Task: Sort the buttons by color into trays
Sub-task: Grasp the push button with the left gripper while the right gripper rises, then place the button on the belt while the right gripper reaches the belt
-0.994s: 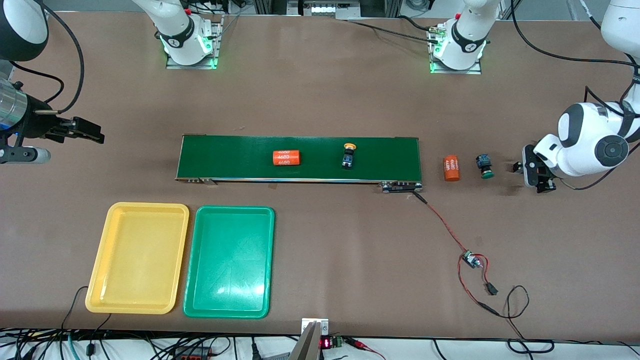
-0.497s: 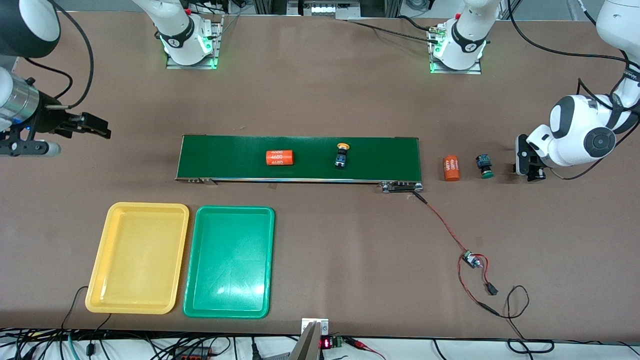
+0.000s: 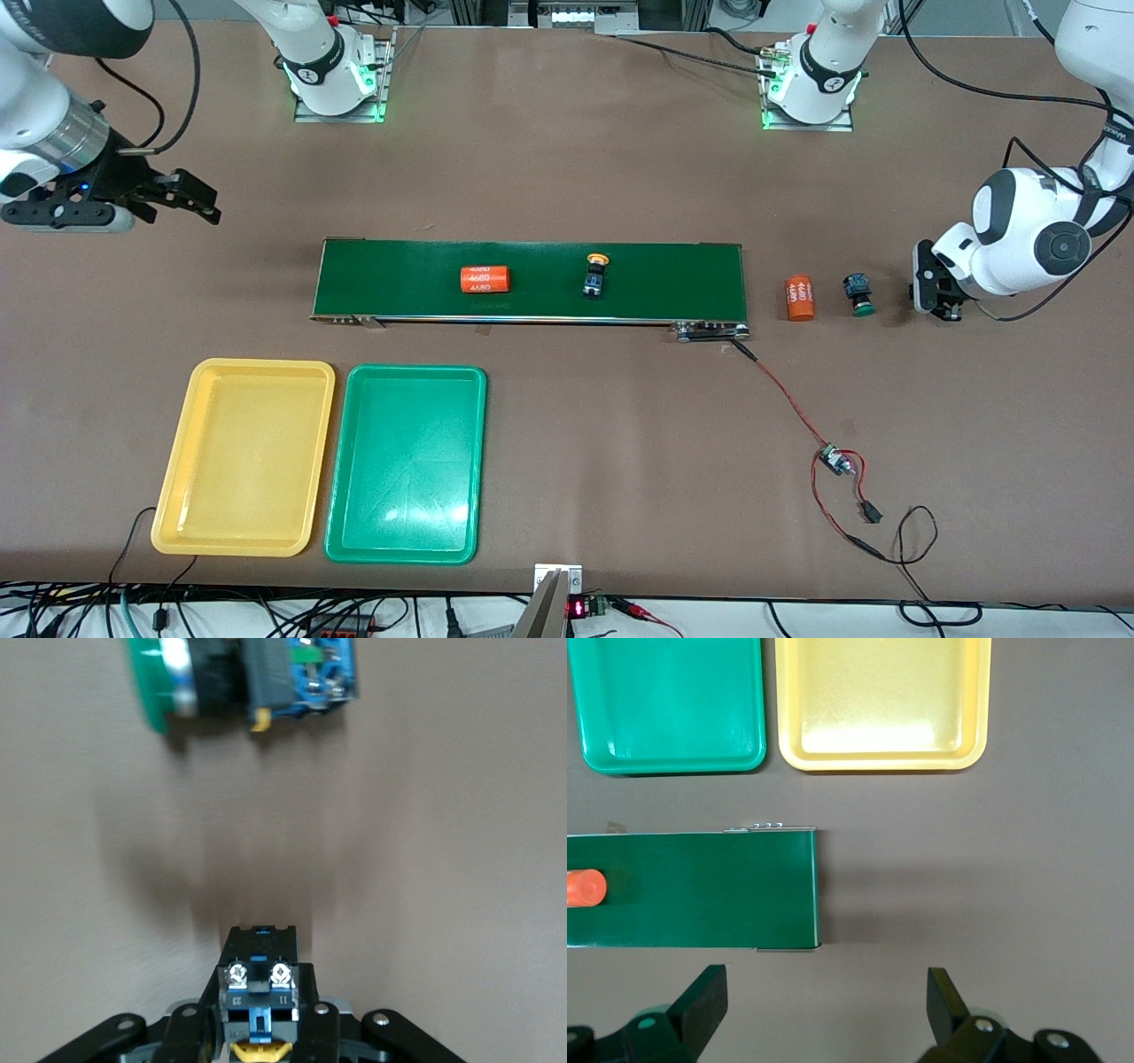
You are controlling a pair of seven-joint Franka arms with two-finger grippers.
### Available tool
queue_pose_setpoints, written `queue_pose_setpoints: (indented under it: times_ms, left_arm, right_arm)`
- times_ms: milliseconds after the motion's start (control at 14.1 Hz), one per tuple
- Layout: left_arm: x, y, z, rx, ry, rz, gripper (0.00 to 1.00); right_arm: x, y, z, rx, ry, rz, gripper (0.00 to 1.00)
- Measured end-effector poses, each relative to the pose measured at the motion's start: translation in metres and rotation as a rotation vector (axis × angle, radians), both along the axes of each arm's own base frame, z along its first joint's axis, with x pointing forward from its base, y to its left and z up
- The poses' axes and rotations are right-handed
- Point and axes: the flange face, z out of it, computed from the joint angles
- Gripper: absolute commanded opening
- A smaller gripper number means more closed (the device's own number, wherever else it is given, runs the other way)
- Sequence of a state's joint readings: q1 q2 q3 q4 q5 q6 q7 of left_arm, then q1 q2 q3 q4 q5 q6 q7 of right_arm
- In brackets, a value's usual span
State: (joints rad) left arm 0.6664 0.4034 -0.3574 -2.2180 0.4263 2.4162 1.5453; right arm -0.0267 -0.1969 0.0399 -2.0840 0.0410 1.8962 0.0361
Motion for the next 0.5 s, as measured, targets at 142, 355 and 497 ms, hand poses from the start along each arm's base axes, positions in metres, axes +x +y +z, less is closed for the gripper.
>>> queue_pose_setpoints:
  times_ms: [142,355,497]
  left_arm:
    - [0.018,-0.012,0.026,0.011,-0.023,0.08,0.19]
    - [0.03,-0.046,0.05,0.018,0.007,0.35,0.19]
    - [0.031,-0.069,0.052,-0.009,0.038,0.534,0.19]
  right_arm:
    - [-0.003,0.015,0.0,-0.005,-0.001,0.009,1.0]
    - [-0.004,0.024,-0.001,-0.007,-0.001,0.02,1.0]
    - [-0.004,0.027,-0.002,-0.007,0.002,0.027,1.0]
